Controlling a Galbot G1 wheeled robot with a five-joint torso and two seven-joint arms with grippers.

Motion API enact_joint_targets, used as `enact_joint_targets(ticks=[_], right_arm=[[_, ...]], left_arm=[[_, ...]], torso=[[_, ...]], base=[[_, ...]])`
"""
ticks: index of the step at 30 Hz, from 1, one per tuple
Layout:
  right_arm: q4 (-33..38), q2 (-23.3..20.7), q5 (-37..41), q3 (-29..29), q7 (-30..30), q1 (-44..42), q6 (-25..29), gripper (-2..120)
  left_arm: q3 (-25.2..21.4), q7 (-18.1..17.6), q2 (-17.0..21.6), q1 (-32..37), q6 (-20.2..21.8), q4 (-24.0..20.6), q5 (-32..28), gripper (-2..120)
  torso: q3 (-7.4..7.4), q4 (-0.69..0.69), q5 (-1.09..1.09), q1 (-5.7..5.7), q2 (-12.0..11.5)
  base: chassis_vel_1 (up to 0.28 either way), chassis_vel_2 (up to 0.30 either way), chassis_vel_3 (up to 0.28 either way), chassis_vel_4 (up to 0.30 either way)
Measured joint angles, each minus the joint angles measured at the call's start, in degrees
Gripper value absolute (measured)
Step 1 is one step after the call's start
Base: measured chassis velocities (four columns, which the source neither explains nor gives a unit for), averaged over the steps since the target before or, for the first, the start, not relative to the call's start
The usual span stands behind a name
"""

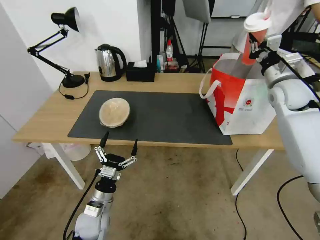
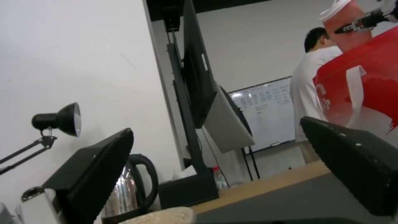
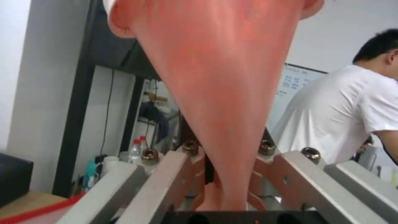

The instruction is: Pick up the trash from the table and place it into the takeout bag.

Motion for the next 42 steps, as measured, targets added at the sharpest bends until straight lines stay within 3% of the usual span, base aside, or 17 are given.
enact_joint_targets(ticks=[21, 42], right_arm=[[-0.73, 1.80, -2.99, -1.03, 0.58, -1.19, -4.80, 6], [5.84, 1.45, -3.84, 0.83, 0.25, -0.49, -27.12, 6]], left_arm=[[-1.57, 0.03, 0.03, 0.97, -0.08, -0.75, -0.37, 100], [-1.94, 0.08, 0.09, 0.43, -0.10, -0.38, -0.51, 100]], torso=[[0.00, 0.00, -0.01, 0.00, 0.00], [0.00, 0.00, -0.01, 0.00, 0.00]], base=[[0.000, 0.000, 0.000, 0.000], [0.000, 0.000, 0.000, 0.000]])
